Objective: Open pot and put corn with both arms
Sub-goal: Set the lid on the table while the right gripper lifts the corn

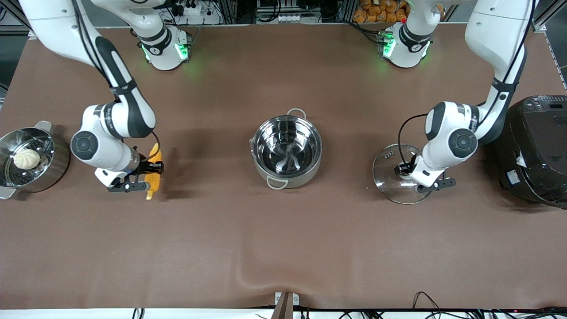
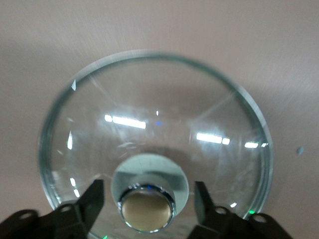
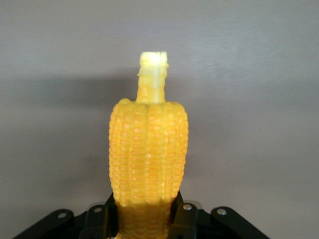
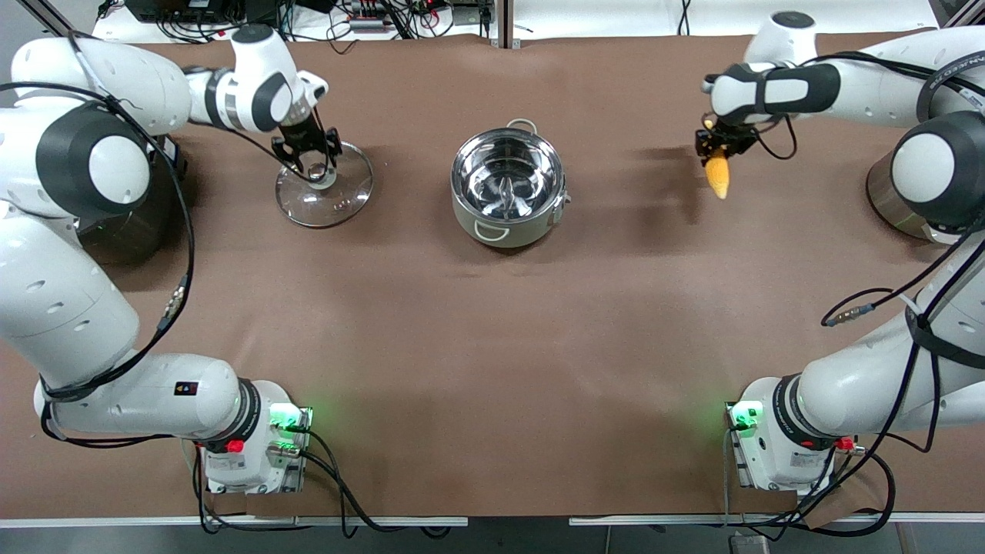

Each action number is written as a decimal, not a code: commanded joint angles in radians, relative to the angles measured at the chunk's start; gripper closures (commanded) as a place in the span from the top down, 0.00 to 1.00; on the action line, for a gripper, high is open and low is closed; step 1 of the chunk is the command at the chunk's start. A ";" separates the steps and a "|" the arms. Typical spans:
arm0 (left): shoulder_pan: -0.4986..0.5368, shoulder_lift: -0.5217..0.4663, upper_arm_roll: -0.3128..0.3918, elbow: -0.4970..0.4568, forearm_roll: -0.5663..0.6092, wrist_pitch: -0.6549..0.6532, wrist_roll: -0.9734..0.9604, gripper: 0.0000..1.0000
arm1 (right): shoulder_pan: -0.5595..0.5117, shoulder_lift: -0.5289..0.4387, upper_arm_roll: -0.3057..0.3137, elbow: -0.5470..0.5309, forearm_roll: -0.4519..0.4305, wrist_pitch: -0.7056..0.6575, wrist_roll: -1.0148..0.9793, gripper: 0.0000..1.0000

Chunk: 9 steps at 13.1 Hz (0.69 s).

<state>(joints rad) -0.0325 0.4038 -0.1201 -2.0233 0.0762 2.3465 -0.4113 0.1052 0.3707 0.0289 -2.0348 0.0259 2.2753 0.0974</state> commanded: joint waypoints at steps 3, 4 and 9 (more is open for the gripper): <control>0.034 -0.060 0.007 0.406 0.030 -0.519 0.028 1.00 | 0.276 -0.007 -0.004 0.207 -0.004 -0.245 0.359 0.00; 0.034 -0.078 0.005 0.470 0.030 -0.568 0.038 1.00 | 0.328 0.002 -0.004 0.261 -0.003 -0.293 0.411 0.00; 0.033 -0.209 -0.007 0.558 0.013 -0.679 0.104 1.00 | 0.530 0.057 -0.004 0.387 0.008 -0.318 0.622 0.00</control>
<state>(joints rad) -0.0013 0.2416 -0.1190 -1.4652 0.0788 1.6915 -0.3584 0.5843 0.3776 0.0366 -1.7223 0.0280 1.9717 0.6595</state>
